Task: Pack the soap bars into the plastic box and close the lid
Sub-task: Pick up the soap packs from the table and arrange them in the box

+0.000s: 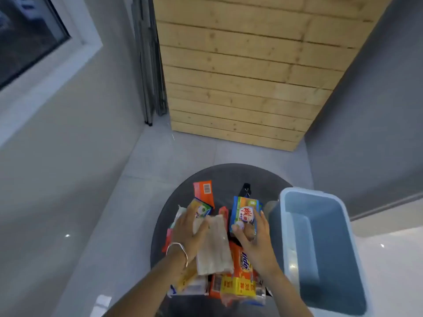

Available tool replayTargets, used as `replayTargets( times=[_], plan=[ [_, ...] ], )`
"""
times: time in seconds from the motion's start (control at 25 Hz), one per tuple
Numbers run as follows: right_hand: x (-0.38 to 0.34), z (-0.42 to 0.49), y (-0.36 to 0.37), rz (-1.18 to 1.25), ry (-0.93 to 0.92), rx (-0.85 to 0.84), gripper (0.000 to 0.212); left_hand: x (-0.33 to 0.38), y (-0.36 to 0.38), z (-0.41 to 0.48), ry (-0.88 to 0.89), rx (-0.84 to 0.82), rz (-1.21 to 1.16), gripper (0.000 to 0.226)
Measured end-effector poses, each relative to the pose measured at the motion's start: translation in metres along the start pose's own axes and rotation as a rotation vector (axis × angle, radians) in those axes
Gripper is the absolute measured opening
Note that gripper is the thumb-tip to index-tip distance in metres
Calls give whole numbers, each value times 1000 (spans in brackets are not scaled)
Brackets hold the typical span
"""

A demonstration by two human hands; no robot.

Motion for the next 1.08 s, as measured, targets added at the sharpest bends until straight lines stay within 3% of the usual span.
replayTargets(
  times=[0.12,0.32,0.52,0.64,0.76,0.92,1.0,1.08],
  plan=[
    [36,21,20,-181,-84,56,90,-25,39,19,155,42,165,55],
    [67,42,43,-141,-207,42,93,-41,49,26,319,174,-130,37],
    [79,37,49,-38,-337,-7,114,-45,53,27,334,143,-343,50],
    [84,39,40,32,-430,17,104,-42,51,31,392,186,-268,62],
    [84,29,39,71,-492,58,94,-42,50,34,403,180,-260,56],
    [85,18,29,193,-488,70,81,-31,44,40,436,70,-213,58],
    [86,20,15,364,-458,115,78,-11,35,39,501,65,-259,59],
    [85,24,7,484,-412,154,64,11,35,41,528,57,-161,64]
  ],
)
Point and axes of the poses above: each hand's wrist, its own z-axis towards the middle knuckle, its own y-axis out of the palm, x = y × z, the point moved 7 cm from there along z, towards the middle knuckle, and after that the axes turned 2 degrees about z, right-handed, at the moved point
